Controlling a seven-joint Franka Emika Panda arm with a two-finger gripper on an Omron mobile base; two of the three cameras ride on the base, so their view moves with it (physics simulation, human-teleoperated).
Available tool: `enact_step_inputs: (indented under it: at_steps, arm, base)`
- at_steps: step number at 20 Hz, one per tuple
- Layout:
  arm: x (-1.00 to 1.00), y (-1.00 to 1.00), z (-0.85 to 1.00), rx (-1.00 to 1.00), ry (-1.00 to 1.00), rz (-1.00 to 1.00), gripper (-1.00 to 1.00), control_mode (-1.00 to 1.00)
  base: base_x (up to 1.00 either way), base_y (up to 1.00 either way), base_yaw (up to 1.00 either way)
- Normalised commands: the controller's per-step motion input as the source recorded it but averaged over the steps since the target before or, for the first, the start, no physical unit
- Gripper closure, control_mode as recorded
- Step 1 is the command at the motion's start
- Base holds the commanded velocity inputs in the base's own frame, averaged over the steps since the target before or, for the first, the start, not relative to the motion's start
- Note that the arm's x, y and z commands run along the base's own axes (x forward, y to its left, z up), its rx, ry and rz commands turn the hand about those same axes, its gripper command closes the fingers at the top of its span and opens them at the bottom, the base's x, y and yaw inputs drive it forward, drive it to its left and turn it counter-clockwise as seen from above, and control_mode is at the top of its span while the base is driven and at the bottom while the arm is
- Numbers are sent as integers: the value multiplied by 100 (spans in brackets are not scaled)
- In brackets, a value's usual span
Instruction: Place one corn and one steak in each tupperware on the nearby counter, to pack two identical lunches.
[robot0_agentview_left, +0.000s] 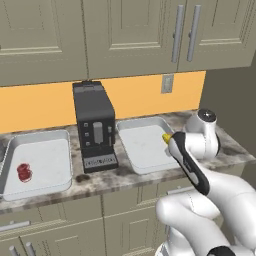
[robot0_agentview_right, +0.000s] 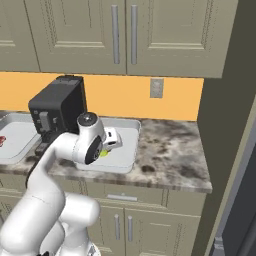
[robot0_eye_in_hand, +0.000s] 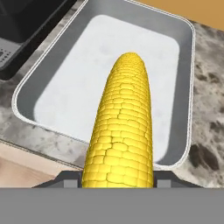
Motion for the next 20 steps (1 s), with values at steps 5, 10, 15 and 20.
enact_step_inputs:
  at_steps: [5, 10, 15, 20]
  arm:
    - [49, -12, -38, 0, 0, -1, 100, -100]
    - [55, -17, -39, 0, 0, 0, 100, -100]
    - [58, -5, -35, 0, 0, 0, 100, -100]
    - [61, -10, -29, 0, 0, 0, -100, -100]
  base:
    - [0, 0, 0]
    - [0, 0, 0]
    - [0, 0, 0]
    - [0, 0, 0]
